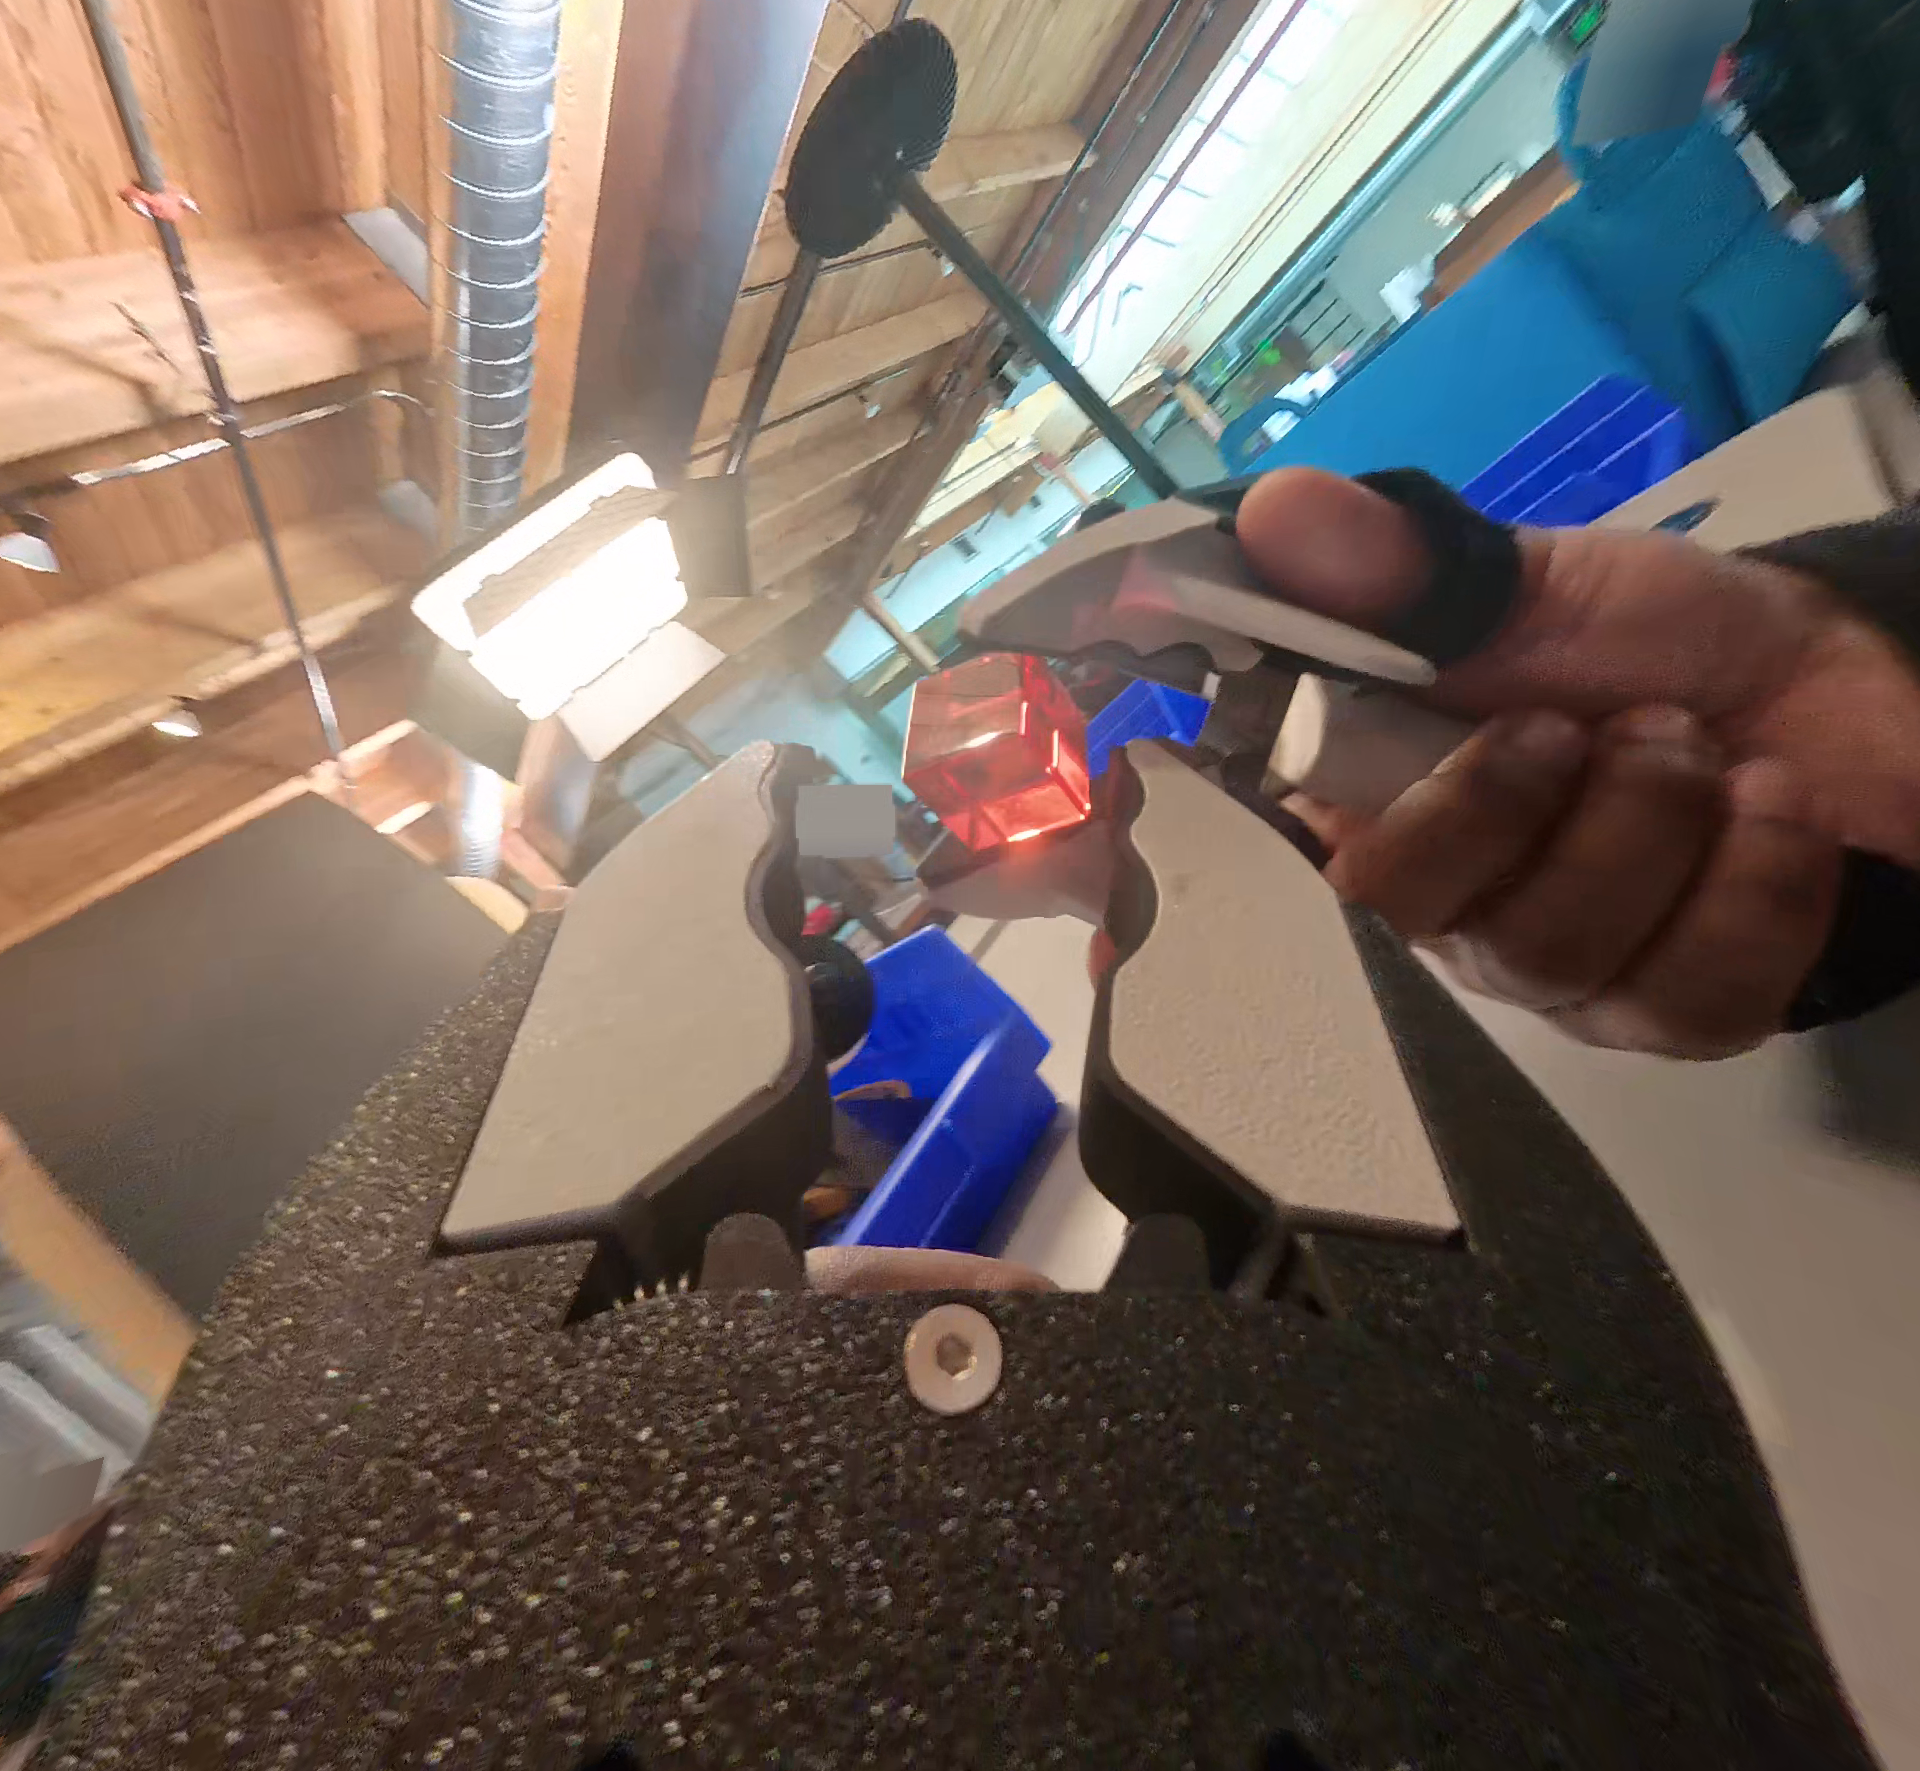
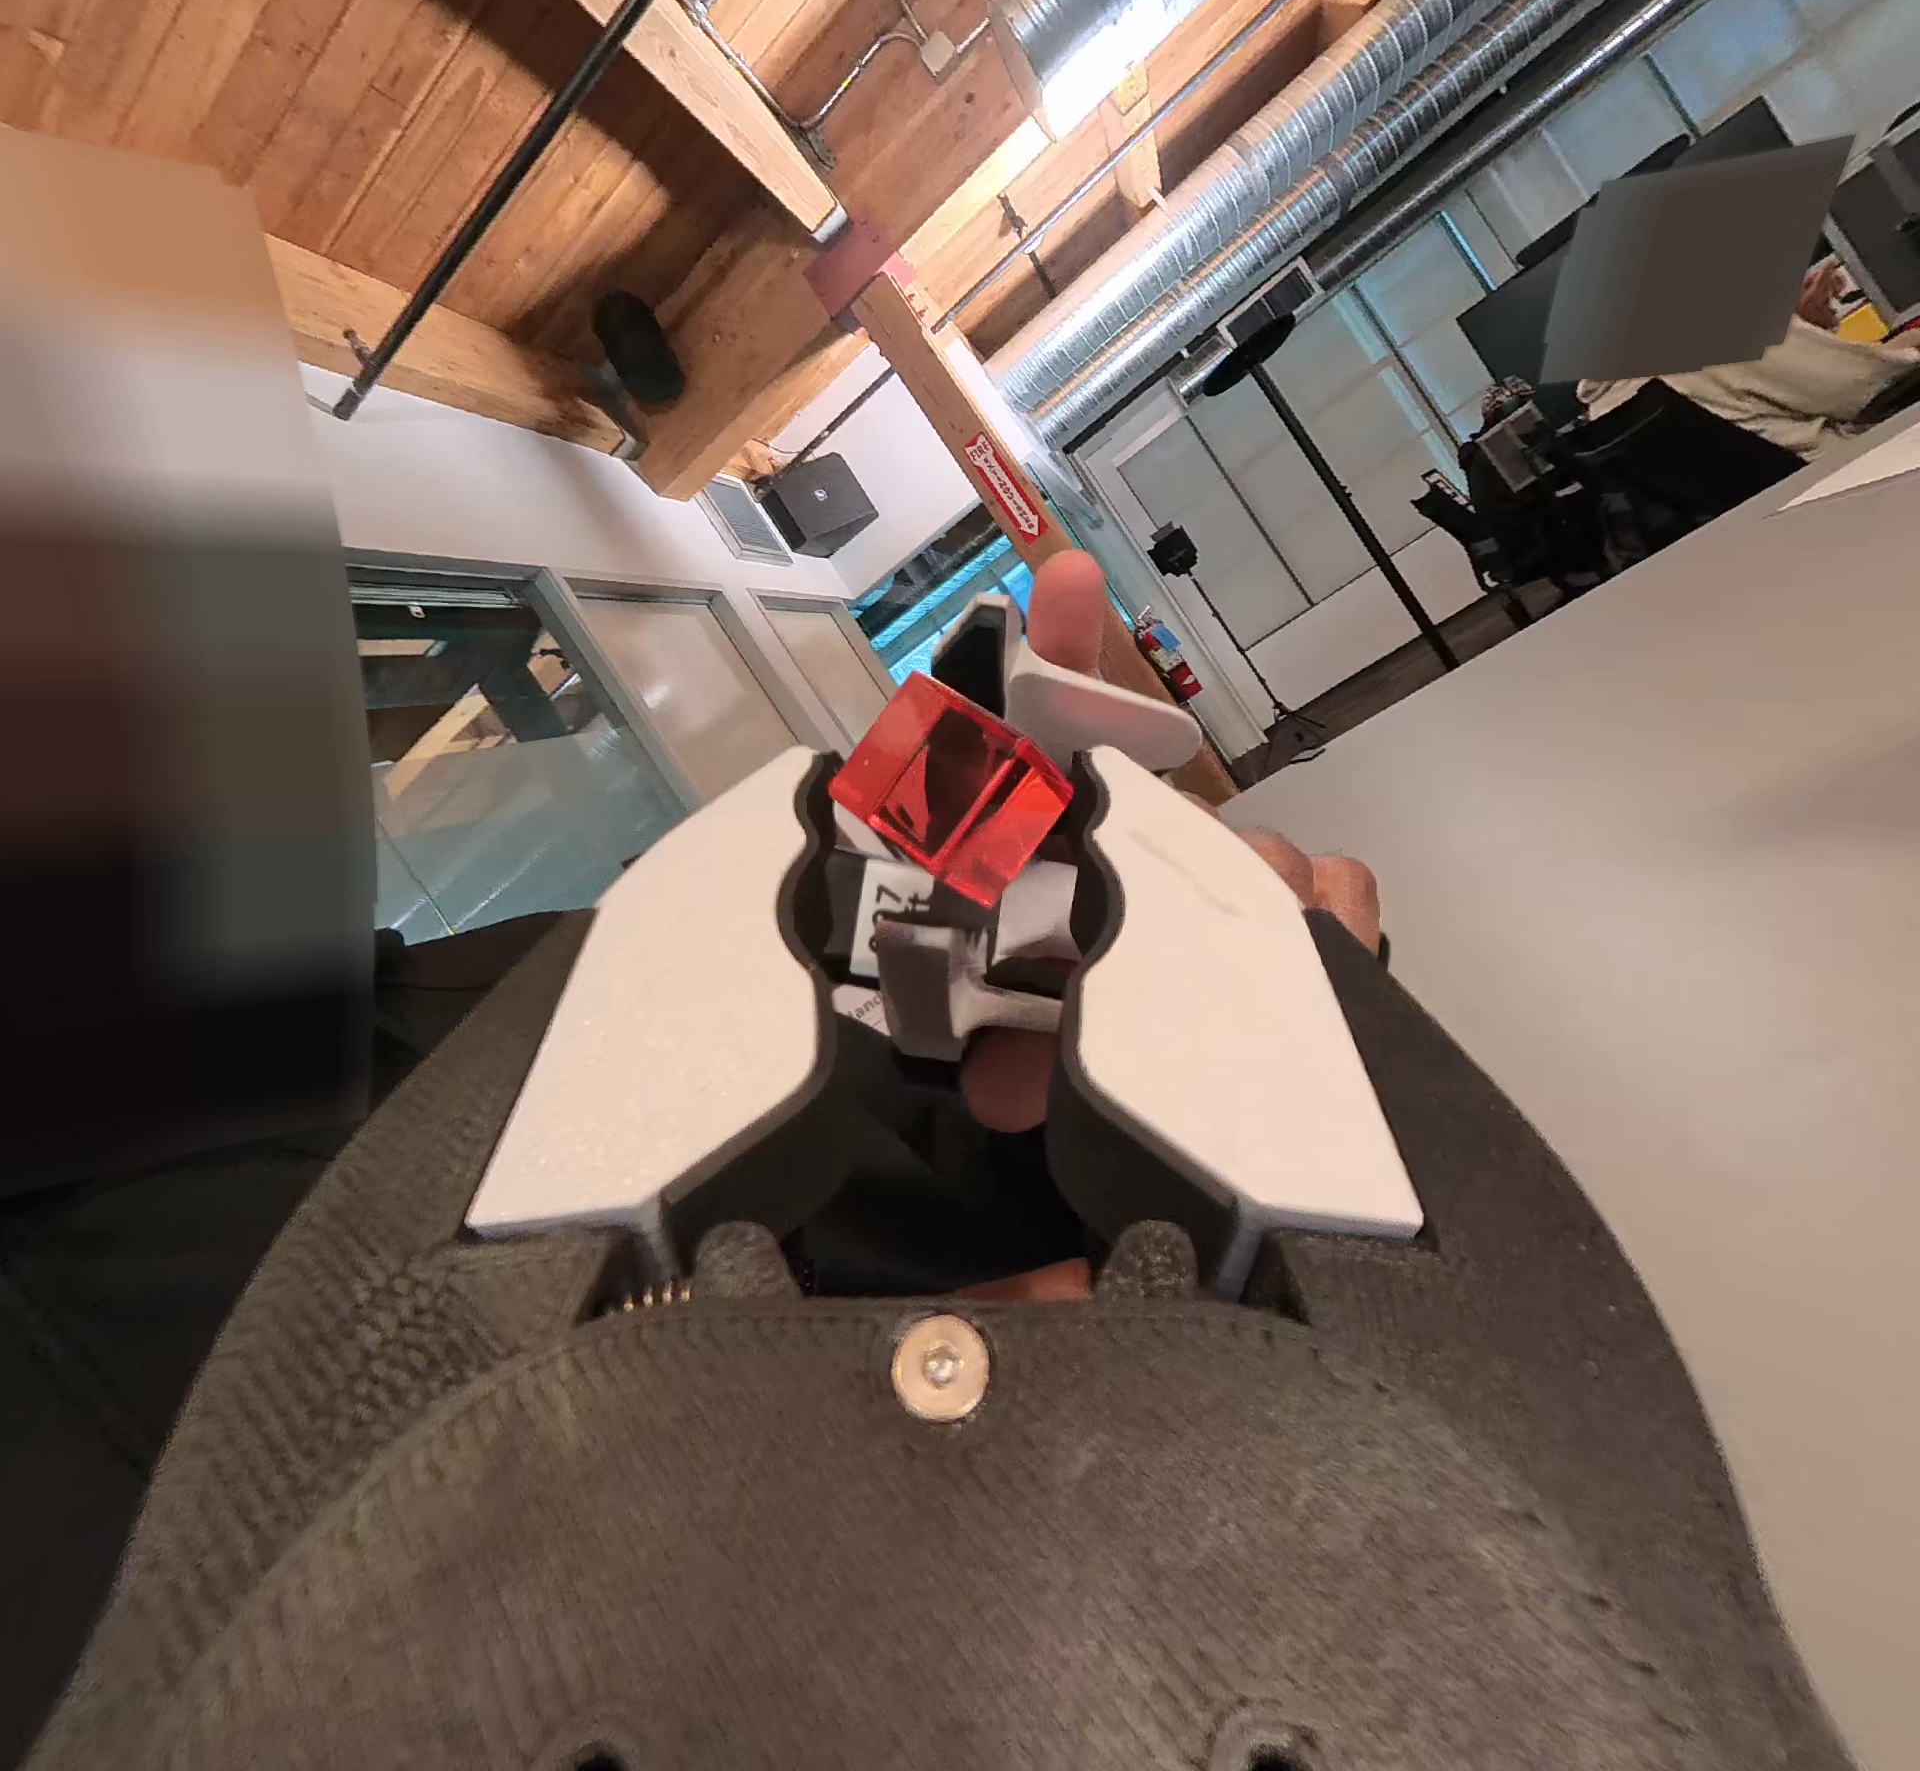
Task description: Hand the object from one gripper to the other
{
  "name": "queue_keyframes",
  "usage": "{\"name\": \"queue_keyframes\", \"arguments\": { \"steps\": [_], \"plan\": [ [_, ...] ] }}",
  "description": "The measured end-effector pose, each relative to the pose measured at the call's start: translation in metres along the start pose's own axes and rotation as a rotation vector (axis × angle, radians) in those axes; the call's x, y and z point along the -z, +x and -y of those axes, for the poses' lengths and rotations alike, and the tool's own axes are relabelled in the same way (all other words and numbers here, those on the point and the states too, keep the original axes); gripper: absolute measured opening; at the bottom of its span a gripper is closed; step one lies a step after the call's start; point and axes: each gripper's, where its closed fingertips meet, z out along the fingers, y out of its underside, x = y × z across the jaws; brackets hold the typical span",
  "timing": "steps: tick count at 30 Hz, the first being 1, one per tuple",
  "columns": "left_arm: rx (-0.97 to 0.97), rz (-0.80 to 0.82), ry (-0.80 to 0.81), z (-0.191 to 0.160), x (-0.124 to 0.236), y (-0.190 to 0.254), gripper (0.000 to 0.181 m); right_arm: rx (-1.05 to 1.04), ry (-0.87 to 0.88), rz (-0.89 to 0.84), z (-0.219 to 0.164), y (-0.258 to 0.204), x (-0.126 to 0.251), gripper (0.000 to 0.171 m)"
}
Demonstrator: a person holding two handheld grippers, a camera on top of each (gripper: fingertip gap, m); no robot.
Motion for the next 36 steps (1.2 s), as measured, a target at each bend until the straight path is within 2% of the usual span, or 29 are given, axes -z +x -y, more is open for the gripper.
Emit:
{"name": "queue_keyframes", "arguments": {
  "steps": [4, 10, 15, 23, 36],
  "plan": [
    [-0.125, 0.02, -0.035, -0.004, -0.002, 0.004, 0.058, -0.031, -0.007, -0.008, -0.004, 0.004, -0.003, 0.044],
    [-0.193, -0.104, -0.025, -0.006, 0.002, 0.02, 0.058, -0.047, -0.078, -0.007, -0.013, 0.004, -0.004, 0.044],
    [-0.168, -0.199, -0.001, -0.008, 0.014, 0.019, 0.056, -0.04, -0.162, -0.052, -0.025, 0.012, -0.004, 0.044],
    [-0.23, -0.256, 0.005, -0.011, 0.023, 0.024, 0.051, -0.06, -0.255, -0.076, -0.042, 0.017, -0.006, 0.043],
    [-0.267, -0.276, -0.018, -0.017, 0.026, 0.025, 0.043, -0.069, -0.273, -0.089, -0.045, 0.02, -0.006, 0.044]
  ]
}}
